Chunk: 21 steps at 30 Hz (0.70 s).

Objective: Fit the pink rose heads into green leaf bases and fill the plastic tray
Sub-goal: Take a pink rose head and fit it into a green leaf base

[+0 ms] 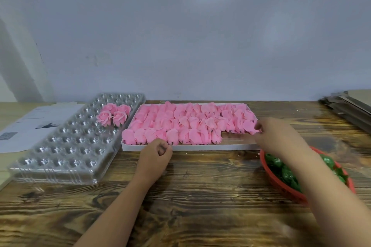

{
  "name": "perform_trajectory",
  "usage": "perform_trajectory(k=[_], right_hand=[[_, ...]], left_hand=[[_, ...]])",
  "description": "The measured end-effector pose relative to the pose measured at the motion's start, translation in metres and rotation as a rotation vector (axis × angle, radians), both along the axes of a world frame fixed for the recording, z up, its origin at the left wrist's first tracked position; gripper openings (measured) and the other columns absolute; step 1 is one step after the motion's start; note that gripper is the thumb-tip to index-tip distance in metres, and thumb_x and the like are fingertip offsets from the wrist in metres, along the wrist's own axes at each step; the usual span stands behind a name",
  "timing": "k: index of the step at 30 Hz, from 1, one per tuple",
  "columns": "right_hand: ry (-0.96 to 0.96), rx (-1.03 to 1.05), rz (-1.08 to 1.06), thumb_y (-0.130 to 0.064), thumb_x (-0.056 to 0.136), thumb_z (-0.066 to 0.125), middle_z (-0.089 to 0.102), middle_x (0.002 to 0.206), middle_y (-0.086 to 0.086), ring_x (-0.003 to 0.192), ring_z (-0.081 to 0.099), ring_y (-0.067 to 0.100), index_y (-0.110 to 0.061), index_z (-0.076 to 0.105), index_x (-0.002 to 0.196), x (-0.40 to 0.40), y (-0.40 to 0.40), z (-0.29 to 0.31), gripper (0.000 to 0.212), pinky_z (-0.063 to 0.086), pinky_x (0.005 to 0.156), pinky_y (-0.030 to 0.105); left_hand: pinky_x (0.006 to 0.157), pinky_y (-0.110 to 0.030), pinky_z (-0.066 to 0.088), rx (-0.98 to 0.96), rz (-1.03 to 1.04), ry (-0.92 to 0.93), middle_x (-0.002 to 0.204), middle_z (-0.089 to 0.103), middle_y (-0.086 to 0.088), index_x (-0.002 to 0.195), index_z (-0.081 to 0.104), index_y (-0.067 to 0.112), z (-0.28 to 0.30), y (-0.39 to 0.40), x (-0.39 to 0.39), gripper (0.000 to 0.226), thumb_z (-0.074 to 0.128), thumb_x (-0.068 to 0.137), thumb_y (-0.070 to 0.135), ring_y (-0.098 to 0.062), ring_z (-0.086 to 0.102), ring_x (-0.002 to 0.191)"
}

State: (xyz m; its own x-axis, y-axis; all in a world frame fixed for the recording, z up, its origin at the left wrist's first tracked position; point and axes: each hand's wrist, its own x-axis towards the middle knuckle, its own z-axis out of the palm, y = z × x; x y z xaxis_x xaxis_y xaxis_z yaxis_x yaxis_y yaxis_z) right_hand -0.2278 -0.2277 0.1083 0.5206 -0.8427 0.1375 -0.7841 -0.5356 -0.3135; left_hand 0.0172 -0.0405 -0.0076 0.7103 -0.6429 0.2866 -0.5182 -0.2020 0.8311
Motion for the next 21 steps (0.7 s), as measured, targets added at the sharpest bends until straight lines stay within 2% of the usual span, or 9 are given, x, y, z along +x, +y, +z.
perform_trajectory(k=[2,5,7,9,12,15,18,21], right_hand=[[-0.115,0.032,0.026,-0.014,0.085,0.055,0.068,0.103,0.012,0.094,0.061,0.029,-0.006,0.066,0.106,0.024,-0.001,-0.005,0.025,0.049,0.074,0.034],[-0.230,0.189,0.048,-0.016,0.086,0.057,0.062,0.080,0.007,0.073,0.055,0.019,-0.007,0.064,0.089,0.061,-0.005,-0.017,0.011,0.039,0.056,0.027],[-0.244,0.299,0.046,-0.018,0.089,0.058,0.051,0.065,0.002,0.063,0.048,0.017,-0.011,0.054,0.073,0.081,-0.011,-0.030,0.017,0.034,0.052,0.026],[-0.227,0.372,0.025,-0.022,0.090,0.060,0.046,0.068,0.000,0.070,0.049,0.019,-0.014,0.047,0.075,0.095,-0.016,-0.045,0.021,0.033,0.052,0.025],[-0.225,0.386,-0.029,-0.030,0.090,0.064,0.051,0.075,0.001,0.078,0.053,0.020,-0.011,0.051,0.092,0.104,-0.020,-0.062,0.023,0.035,0.054,0.025],[-0.226,0.384,-0.066,-0.033,0.087,0.067,0.053,0.076,0.002,0.069,0.050,0.015,-0.014,0.050,0.085,0.110,-0.023,-0.064,0.026,0.036,0.053,0.026],[-0.161,0.418,-0.053,-0.032,0.083,0.070,0.051,0.071,0.001,0.069,0.051,0.018,-0.016,0.046,0.074,0.116,-0.024,-0.062,0.030,0.041,0.057,0.026],[-0.142,0.448,-0.068,-0.025,0.078,0.068,0.055,0.075,0.003,0.073,0.054,0.021,-0.014,0.052,0.078,0.119,-0.025,-0.059,0.020,0.042,0.059,0.025]], left_hand=[[0.049,-0.009,0.042,0.002,0.008,-0.008,0.064,0.056,0.000,0.083,0.063,0.021,0.000,-0.001,0.000,0.014,0.068,0.095,0.020,0.003,0.054,0.058],[0.046,-0.007,0.042,-0.028,0.016,0.017,0.064,0.056,0.004,0.080,0.062,0.023,-0.001,-0.001,0.001,0.016,0.069,0.094,0.018,0.006,0.055,0.060],[0.049,-0.007,0.043,-0.042,0.027,0.027,0.061,0.058,0.007,0.079,0.062,0.025,-0.001,-0.001,0.002,0.017,0.069,0.093,0.018,0.006,0.056,0.061],[0.053,-0.008,0.043,-0.042,0.032,0.025,0.061,0.060,0.015,0.079,0.062,0.026,-0.002,-0.001,0.003,0.017,0.069,0.093,0.019,0.004,0.057,0.061],[0.045,-0.008,0.043,-0.061,0.025,0.063,0.059,0.058,0.018,0.079,0.062,0.025,-0.002,-0.001,0.003,0.017,0.069,0.093,0.019,0.004,0.057,0.061],[0.043,-0.007,0.042,-0.076,0.028,0.081,0.059,0.059,0.013,0.080,0.062,0.025,-0.002,-0.001,0.003,0.015,0.069,0.093,0.020,0.005,0.057,0.060],[0.042,-0.007,0.042,-0.078,0.036,0.087,0.058,0.057,0.013,0.080,0.062,0.024,-0.001,-0.001,0.003,0.016,0.068,0.093,0.019,0.005,0.057,0.060],[0.042,-0.008,0.041,-0.077,0.038,0.093,0.060,0.057,0.008,0.080,0.062,0.023,-0.001,-0.002,0.003,0.016,0.068,0.093,0.017,0.005,0.057,0.060]])
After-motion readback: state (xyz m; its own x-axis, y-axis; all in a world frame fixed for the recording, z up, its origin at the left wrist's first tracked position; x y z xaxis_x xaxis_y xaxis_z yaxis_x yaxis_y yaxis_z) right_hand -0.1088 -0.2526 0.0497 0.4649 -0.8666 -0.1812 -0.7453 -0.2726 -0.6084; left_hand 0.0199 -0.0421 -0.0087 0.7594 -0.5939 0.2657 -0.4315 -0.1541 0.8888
